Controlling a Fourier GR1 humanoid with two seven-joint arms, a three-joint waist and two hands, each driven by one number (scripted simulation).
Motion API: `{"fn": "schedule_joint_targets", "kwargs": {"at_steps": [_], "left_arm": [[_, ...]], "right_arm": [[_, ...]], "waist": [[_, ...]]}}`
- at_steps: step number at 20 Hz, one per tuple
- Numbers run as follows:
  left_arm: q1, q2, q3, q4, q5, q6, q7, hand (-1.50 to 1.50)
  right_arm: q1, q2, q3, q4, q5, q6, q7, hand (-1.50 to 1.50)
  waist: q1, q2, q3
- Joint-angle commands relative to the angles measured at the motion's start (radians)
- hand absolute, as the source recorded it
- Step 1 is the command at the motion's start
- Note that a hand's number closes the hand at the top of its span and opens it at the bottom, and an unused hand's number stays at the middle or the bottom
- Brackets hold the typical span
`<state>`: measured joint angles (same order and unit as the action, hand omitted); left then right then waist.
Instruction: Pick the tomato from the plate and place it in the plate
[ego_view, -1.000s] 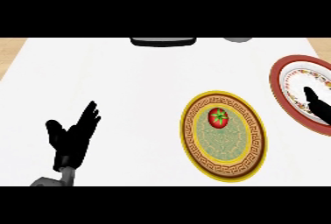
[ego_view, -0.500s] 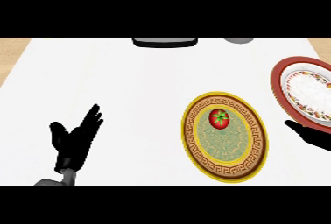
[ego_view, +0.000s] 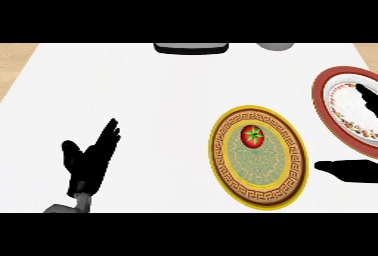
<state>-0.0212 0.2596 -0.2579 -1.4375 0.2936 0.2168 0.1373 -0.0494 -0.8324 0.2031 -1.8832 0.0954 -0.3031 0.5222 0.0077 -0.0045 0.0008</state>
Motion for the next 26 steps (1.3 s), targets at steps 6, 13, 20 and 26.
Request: {"fn": "schedule_joint_targets", "kwargs": {"at_steps": [6,13,20,26], "left_arm": [[0.056,0.001,0.007,0.029,-0.016,-0.053,-0.023,0.00],[0.014,-0.001,0.035,-0.044,-0.027,-0.030,0.099,0.00],[-0.017,-0.018,0.106,0.057,-0.025,-0.081,0.048,0.00],[0.019,-0.073,0.055,0.007,-0.088,-0.039,0.065,0.00]], "right_arm": [[-0.221,0.143,0.206,-0.010,0.218,0.104,0.391,-1.50],[-0.270,0.292,0.218,0.165,0.271,0.177,0.376,-1.50],[-0.256,0.409,0.209,0.153,0.336,0.218,0.385,-1.50],[-0.268,0.500,0.256,0.231,0.479,0.227,0.439,-1.50]], "waist": [[0.004,0.005,-0.002],[-0.001,0.004,-0.001],[-0.008,0.004,-0.001],[-0.006,0.004,-0.001]]}}
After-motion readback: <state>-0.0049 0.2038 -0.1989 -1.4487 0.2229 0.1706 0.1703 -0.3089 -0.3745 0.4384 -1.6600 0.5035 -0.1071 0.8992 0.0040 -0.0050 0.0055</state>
